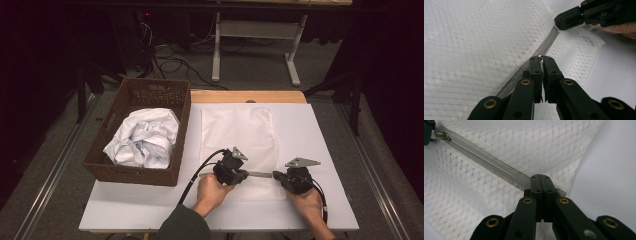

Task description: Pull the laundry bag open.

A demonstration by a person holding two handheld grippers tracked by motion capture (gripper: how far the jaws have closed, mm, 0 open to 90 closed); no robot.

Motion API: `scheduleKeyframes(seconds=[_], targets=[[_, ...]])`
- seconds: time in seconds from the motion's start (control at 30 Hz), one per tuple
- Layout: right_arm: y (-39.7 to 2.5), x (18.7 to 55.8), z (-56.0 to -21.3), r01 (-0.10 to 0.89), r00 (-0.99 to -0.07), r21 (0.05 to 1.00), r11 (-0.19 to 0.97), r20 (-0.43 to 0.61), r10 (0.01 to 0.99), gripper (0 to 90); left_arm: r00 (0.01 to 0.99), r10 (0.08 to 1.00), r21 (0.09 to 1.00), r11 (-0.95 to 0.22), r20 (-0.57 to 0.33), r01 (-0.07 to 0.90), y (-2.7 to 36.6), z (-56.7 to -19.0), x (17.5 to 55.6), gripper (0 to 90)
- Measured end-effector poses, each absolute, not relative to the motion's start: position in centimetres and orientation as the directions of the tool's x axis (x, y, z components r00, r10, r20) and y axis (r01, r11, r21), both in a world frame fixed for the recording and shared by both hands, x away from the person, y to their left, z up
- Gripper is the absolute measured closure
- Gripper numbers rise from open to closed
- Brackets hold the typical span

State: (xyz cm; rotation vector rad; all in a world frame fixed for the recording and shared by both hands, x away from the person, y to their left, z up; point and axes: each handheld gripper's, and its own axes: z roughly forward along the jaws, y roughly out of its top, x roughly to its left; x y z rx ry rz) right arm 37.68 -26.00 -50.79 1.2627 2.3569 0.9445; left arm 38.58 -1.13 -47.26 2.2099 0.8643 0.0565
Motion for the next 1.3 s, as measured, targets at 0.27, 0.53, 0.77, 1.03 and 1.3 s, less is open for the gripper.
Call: scheduleKeyframes(seconds=[0.27, 0.53, 0.77, 1.03, 1.3], targets=[[-26.1, 37.7, -50.8, 0.622, -0.567, 0.676, 0.394, 0.042, 0.823, 90.0, 0.769, 0.602, 0.659, -0.491, -0.216, 0.57, -0.8, -47.2, 38.6, 86.2], [-26.1, 37.7, -50.8, 0.627, -0.567, 0.673, 0.393, 0.046, 0.823, 90.0, 0.766, 0.603, 0.661, -0.484, -0.222, 0.573, -0.3, -47.2, 38.5, 86.2], [-26.0, 37.7, -50.8, 0.622, -0.569, 0.674, 0.398, 0.04, 0.821, 90.0, 0.761, 0.608, 0.664, -0.475, -0.226, 0.577, 0.1, -47.2, 38.4, 86.2], [-26.0, 37.7, -50.8, 0.622, -0.567, 0.674, 0.398, 0.038, 0.823, 90.0, 0.758, 0.612, 0.662, -0.474, -0.226, 0.58, 0.5, -47.2, 38.2, 86.2], [-26.0, 37.7, -50.8, 0.622, -0.567, 0.674, 0.399, 0.036, 0.823, 90.0, 0.749, 0.622, 0.664, -0.464, -0.227, 0.586, 1.5, -47.3, 38.1, 86.2]])
